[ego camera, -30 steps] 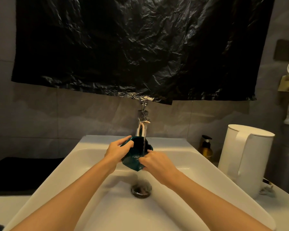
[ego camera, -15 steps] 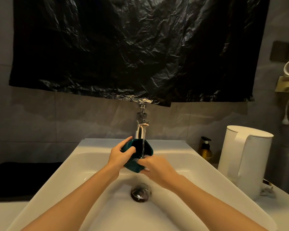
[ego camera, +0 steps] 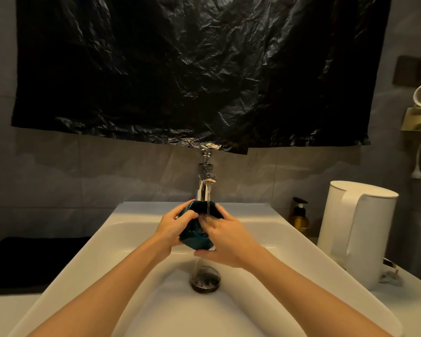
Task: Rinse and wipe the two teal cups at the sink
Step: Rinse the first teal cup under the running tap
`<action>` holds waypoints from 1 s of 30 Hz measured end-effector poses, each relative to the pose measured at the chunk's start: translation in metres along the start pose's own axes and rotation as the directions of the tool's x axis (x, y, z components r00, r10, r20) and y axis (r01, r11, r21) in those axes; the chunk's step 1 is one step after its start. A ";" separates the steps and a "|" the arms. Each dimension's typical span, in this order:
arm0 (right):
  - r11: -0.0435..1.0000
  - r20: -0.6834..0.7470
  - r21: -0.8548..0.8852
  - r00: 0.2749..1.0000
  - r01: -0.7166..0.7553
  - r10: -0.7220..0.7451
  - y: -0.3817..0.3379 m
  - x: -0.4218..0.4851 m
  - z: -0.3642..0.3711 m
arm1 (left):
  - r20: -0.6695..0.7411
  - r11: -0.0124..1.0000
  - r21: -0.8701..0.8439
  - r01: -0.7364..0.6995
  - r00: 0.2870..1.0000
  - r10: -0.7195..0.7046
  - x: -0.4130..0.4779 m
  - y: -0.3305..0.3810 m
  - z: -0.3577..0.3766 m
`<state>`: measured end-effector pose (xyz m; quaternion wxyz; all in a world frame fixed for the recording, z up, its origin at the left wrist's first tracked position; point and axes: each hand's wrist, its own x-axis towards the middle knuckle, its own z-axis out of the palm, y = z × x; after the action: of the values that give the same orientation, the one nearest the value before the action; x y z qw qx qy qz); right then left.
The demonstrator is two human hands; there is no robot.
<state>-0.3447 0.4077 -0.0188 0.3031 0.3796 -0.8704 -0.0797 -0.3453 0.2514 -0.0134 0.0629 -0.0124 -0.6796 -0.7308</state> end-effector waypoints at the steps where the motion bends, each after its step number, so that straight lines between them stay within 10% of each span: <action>1: 1.000 -0.006 -0.019 1.000 0.001 -0.001 -0.002 -0.001 -0.002 | -0.012 1.000 -0.006 0.008 1.000 -0.008 0.001 0.000 -0.001; 20: 0.933 0.138 0.300 0.977 -0.199 0.164 -0.010 -0.007 -0.003 | -0.085 0.990 0.128 -0.066 0.993 0.077 0.004 0.004 -0.006; 26: 0.392 0.126 0.790 0.750 -0.472 0.649 0.002 0.002 -0.009 | -0.131 0.978 0.187 -0.090 0.985 0.116 0.006 0.004 -0.003; 30: -0.045 0.598 0.756 0.662 -0.653 0.453 -0.003 0.017 -0.003 | -0.135 0.968 0.238 -0.081 0.984 0.116 0.007 0.007 -0.003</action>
<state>-0.3503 0.3939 -0.0092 -0.0603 0.0850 -0.8232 0.5581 -0.3517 0.2473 -0.0063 0.1504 0.0153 -0.7522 -0.6414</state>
